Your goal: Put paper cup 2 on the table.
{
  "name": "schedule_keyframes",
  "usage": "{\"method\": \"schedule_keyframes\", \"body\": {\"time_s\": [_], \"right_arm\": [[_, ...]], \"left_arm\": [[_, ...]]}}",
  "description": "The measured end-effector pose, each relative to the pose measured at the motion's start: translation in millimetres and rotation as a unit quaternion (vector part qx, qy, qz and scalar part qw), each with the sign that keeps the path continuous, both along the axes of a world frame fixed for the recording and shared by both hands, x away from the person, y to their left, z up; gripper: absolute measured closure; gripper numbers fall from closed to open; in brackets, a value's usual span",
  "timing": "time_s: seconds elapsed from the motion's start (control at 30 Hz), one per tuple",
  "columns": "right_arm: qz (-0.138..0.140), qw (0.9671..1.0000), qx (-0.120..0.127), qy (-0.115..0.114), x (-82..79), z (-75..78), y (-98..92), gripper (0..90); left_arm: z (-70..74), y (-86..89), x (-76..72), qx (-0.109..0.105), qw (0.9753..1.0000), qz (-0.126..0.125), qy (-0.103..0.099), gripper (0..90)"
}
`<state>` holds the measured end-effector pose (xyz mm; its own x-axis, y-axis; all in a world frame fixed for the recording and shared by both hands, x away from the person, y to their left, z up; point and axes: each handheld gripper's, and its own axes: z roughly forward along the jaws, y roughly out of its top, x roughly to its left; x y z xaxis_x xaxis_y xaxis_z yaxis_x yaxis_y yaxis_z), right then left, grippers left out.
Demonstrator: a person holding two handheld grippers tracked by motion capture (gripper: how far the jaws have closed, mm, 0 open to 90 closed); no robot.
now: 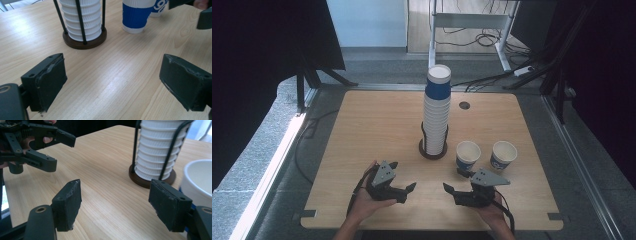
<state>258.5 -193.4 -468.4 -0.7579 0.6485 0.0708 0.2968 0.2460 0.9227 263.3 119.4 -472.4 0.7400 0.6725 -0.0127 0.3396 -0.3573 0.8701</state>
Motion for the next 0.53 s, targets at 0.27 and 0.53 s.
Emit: {"method": "schedule_keyframes", "body": {"time_s": [0.27,0.53], "right_arm": [[0.023,0.9997,-0.002,0.002,5.8,-5.8,7.8,26.4],[0.028,0.9995,0.013,-0.011,3.6,-4.1,2.3,23.4]], "left_arm": [[-2.1,-2.7,-1.7,0.005,1.0000,-0.006,0.000,7.1],[-2.7,-2.8,0.8,0.005,1.0000,-0.005,0.002,7.1]]}}
